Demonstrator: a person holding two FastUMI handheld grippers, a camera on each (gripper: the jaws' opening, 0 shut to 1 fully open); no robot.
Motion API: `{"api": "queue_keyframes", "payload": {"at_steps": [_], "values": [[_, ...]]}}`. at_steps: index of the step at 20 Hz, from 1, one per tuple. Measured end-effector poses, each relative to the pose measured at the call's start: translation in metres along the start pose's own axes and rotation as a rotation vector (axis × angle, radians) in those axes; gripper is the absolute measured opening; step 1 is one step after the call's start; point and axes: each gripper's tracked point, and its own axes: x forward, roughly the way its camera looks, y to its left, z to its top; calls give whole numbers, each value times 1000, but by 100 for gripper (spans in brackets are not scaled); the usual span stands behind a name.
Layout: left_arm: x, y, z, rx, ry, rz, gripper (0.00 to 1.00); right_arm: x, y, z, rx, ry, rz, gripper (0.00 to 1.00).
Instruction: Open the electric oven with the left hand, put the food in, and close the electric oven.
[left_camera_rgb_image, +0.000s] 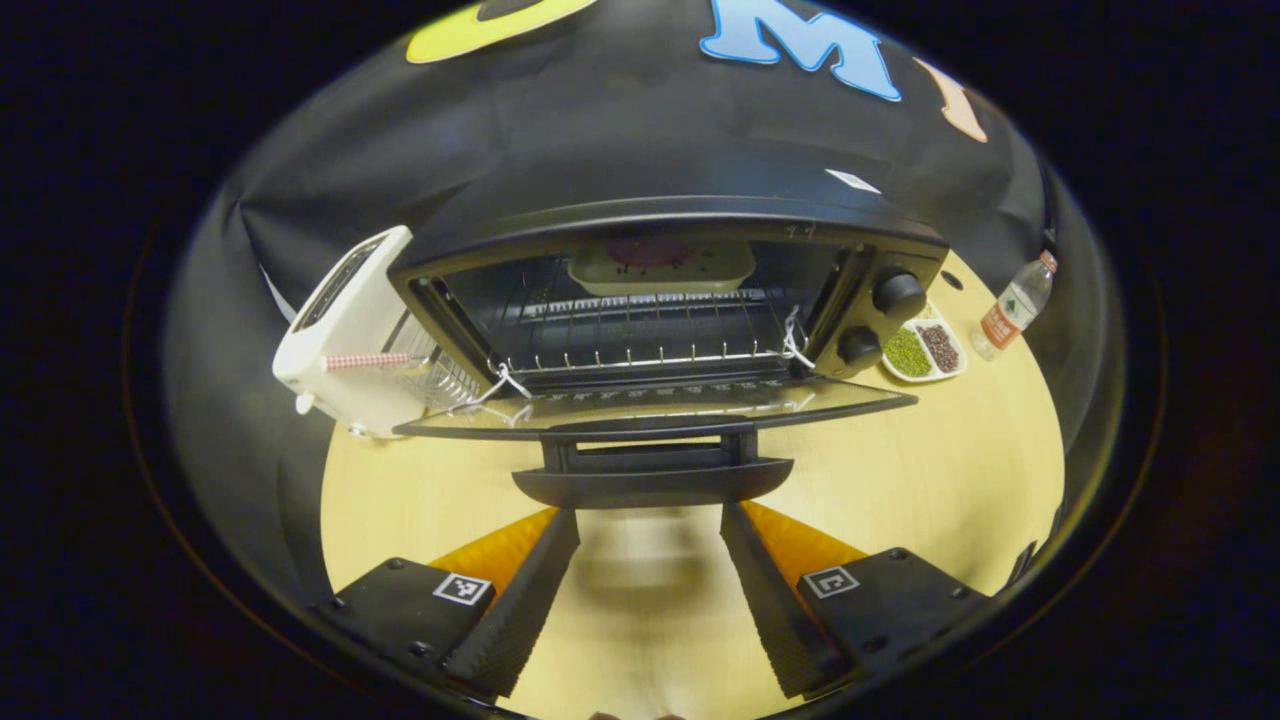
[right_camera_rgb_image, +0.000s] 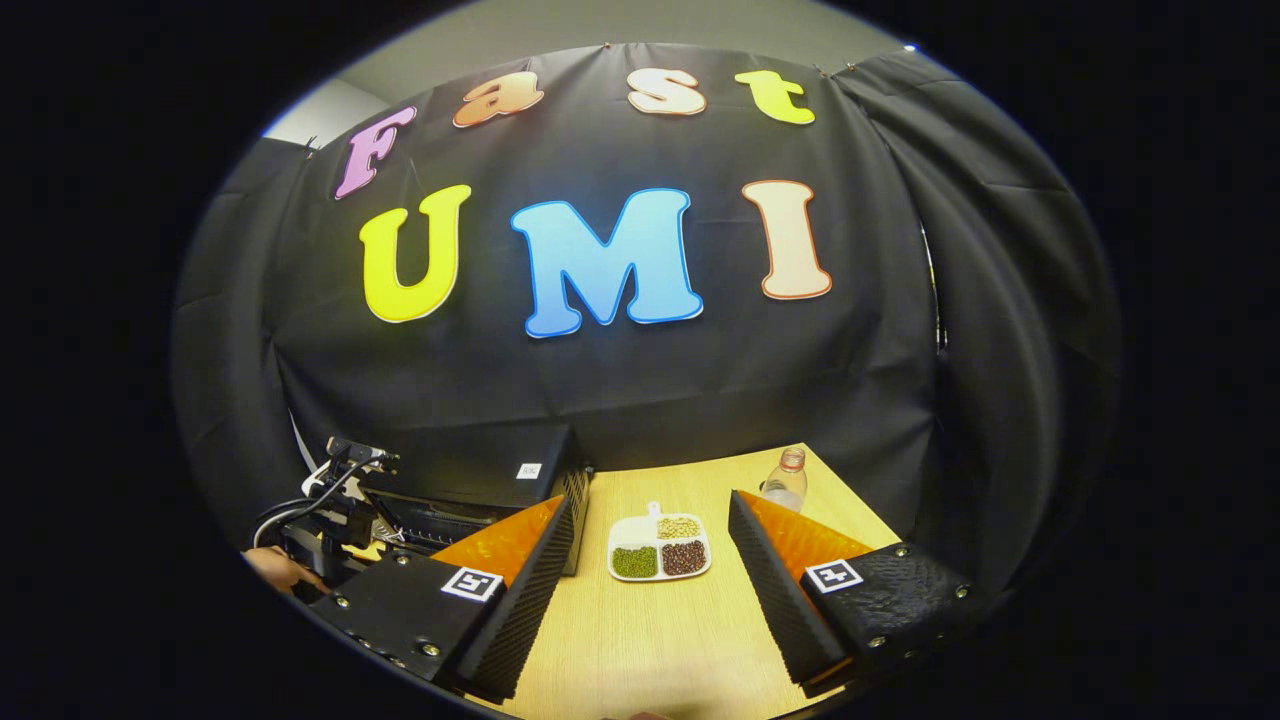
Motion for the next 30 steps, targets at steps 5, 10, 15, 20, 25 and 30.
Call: {"api": "queue_keyframes", "payload": {"at_steps": [5, 10, 15, 20, 25, 30], "values": [[-18, 2, 13, -31, -72, 18, 97, 0, 0, -1, -3, 3, 12, 95], [-73, -20, 49, -37, -256, -26, 97, -1, -5, 9, -42, -25, 21, 95], [-188, -42, 111, -27, -639, -40, 97, -11, -4, 36, -33, -74, 43, 95], [-316, -58, 134, -145, -889, -53, 100, -40, 8, 88, -9, -189, 78, 95], [-361, -39, 138, -177, -965, -38, 100, -64, 23, 117, -24, -280, 98, 94], [-368, -35, 146, -163, -984, -61, 100, -70, 30, 118, -35, -286, 80, 94]]}}
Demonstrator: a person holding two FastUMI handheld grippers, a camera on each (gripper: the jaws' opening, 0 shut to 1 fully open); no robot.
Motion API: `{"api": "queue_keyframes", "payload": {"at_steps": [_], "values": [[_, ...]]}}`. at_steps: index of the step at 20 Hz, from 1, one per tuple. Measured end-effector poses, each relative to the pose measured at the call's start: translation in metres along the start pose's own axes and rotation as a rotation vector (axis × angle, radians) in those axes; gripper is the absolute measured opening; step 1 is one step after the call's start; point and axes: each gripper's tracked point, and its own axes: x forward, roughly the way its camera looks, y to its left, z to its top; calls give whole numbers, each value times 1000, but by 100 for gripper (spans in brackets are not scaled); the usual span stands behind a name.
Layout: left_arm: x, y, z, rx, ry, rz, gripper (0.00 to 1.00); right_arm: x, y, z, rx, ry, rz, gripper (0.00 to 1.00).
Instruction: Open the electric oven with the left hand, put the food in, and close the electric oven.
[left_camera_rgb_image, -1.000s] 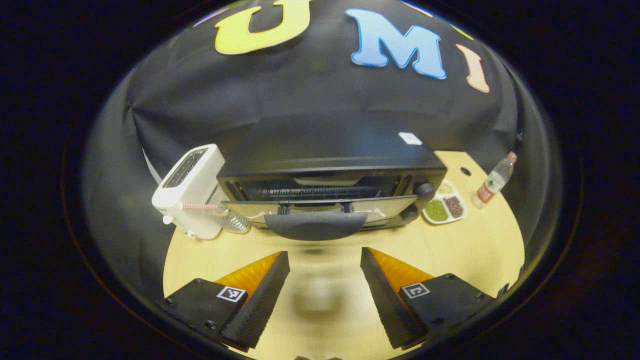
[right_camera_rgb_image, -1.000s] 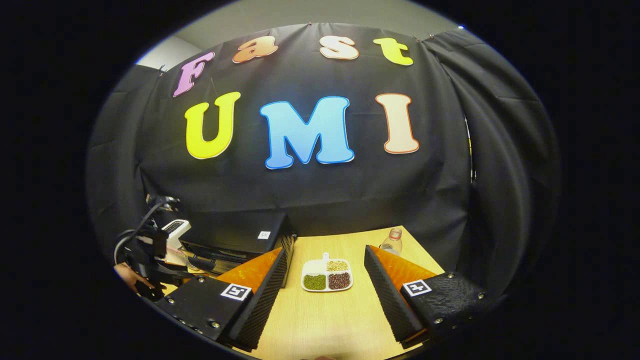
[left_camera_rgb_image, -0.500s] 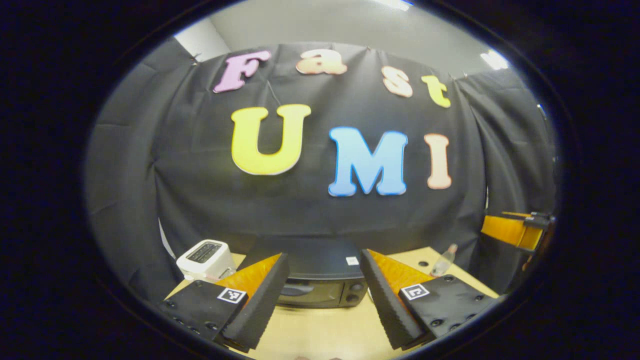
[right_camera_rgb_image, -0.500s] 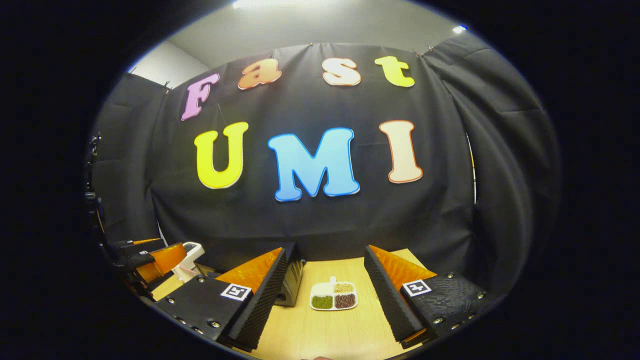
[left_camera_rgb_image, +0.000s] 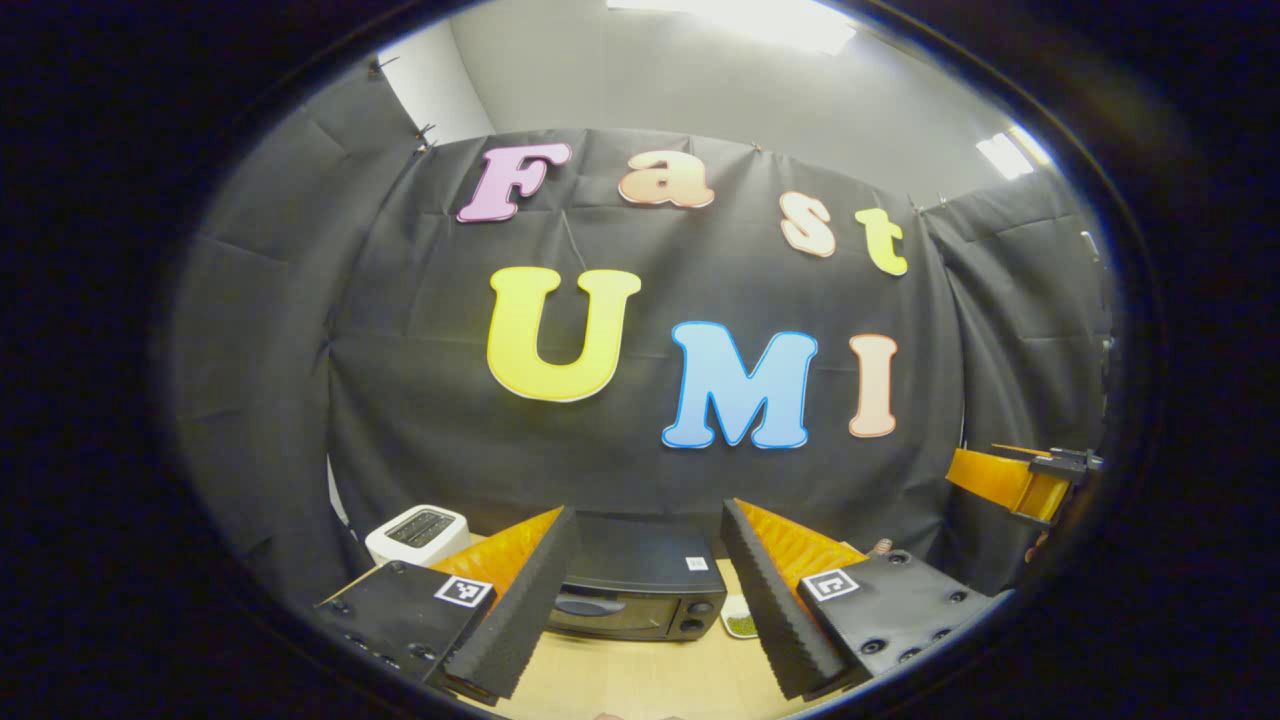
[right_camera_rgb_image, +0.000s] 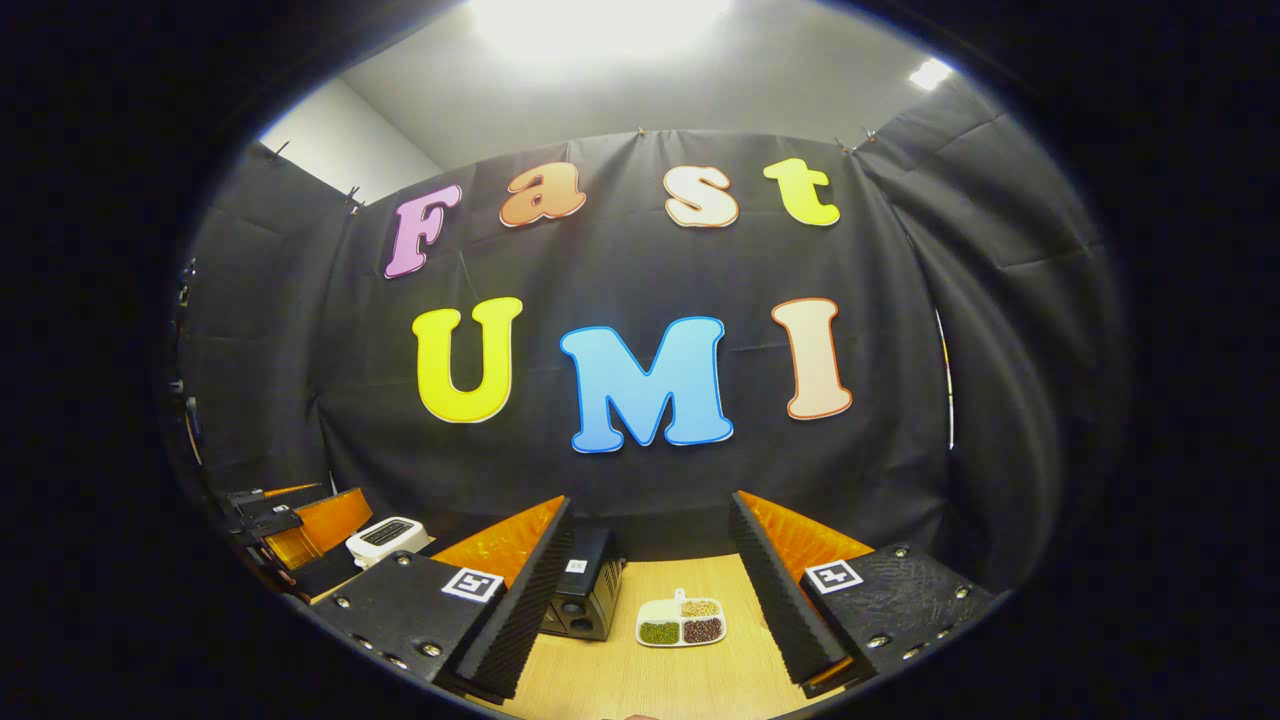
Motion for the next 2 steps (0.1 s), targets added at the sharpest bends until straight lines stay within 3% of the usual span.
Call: {"api": "queue_keyframes", "payload": {"at_steps": [2], "values": [[0, 3, 5, 0, -10, -14, 100, -2, 2, 0, -2, -1, -14, 94]]}}
